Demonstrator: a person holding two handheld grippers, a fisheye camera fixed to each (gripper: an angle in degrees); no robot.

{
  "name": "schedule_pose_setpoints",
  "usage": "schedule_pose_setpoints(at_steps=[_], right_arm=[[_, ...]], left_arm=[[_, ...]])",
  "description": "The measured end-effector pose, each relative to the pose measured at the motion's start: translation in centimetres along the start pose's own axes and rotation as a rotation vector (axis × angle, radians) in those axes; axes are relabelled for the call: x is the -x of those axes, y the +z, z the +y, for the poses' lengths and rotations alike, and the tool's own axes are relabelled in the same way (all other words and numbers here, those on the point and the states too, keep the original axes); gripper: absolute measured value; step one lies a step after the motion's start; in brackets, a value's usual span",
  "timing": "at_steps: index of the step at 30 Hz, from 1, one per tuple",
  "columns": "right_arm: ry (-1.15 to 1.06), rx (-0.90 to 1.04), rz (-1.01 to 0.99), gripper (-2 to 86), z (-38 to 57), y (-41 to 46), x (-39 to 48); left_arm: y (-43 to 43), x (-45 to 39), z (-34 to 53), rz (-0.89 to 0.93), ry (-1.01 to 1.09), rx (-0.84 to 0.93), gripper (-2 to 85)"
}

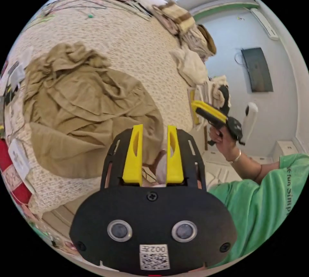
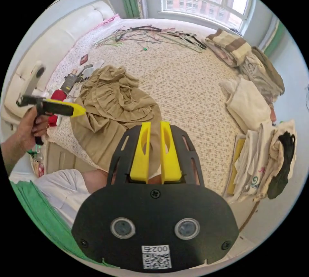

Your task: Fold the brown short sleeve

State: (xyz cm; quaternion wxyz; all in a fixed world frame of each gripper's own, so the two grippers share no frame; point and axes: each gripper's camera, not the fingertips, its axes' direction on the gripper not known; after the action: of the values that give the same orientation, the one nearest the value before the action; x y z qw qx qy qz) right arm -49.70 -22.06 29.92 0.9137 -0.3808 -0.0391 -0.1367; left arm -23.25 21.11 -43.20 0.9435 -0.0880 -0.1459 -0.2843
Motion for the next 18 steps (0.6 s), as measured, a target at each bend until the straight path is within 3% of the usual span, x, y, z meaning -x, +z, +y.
schedule_pose_setpoints(at_steps=[8,14,15,18], right_arm=[[-0.145,0.032,-0.071,12.8,-9.7,9.1,6.9],[-0.271,0.225,-0.052,13.4,-14.4,17.9,11.9],[-0.291,0.276,0.016,12.3,-14.7,19.4,12.2],[-0.243,0.258,-0.087,2.3,-16.3,18.8,10.0]], left_arm=[[-3.0,8.6,-6.4,-0.124,-0.152,-0.140,16.7],[-3.2,11.2,-10.9,-0.203,-0.168,-0.139,17.1],[-3.6,11.7,-11.2,-0.177,-0.184,-0.153,17.0],[-5.5,12.3,-11.0,-0.143,-0.218,-0.204,16.7]])
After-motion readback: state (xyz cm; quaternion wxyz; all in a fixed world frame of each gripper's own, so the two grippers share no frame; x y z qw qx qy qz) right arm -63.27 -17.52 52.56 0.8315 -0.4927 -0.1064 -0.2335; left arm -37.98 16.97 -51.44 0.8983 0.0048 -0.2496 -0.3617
